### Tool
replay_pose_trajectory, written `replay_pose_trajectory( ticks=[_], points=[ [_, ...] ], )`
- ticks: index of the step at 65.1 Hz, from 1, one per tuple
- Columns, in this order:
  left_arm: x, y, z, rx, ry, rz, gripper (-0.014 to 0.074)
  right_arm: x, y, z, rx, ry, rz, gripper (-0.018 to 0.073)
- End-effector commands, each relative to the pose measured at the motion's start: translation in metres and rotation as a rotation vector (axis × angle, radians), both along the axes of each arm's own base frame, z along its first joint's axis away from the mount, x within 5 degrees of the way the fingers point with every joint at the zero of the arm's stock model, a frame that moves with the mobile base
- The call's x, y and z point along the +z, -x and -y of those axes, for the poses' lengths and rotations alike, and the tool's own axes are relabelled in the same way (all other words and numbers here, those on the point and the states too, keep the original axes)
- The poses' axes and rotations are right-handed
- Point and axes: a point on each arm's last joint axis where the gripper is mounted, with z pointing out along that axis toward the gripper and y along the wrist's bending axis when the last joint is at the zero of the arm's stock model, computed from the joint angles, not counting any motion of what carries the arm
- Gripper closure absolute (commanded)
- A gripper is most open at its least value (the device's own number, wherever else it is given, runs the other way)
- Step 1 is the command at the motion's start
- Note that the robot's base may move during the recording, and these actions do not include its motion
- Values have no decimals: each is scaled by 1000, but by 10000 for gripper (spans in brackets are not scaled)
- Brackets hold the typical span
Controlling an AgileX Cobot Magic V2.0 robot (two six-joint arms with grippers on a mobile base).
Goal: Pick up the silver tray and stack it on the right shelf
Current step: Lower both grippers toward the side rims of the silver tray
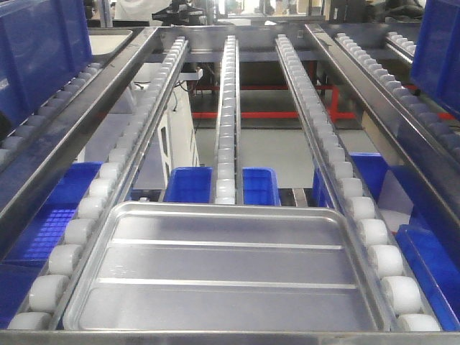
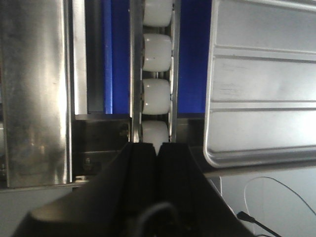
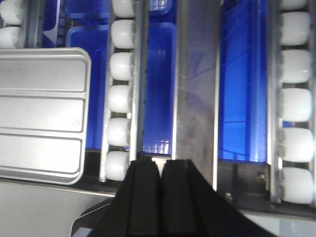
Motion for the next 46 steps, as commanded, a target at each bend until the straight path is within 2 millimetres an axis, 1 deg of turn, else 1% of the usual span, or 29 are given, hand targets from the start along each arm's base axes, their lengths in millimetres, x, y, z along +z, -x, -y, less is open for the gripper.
replay_pose_trajectory(
  ticks=[1, 9, 16, 27, 35, 46],
  points=[
    [15, -8, 10, 20, 13, 71, 687, 14, -17, -7, -12, -42, 70, 499],
    [16, -11, 21, 26, 8, 55, 687, 8, -32, -17, 0, -60, 52, 484],
    [16, -15, 27, 30, 7, 47, 687, 1, -41, -29, 11, -86, 24, 484],
    [14, -25, 28, 91, -29, 59, 687, -14, -52, -46, -6, -131, -29, 484],
    [13, -29, 29, 96, -52, 52, 687, -24, -60, -57, 3, -133, -81, 484],
    [11, -29, 32, 90, -50, 46, 687, -22, -77, -76, 37, -138, -98, 484]
  ],
)
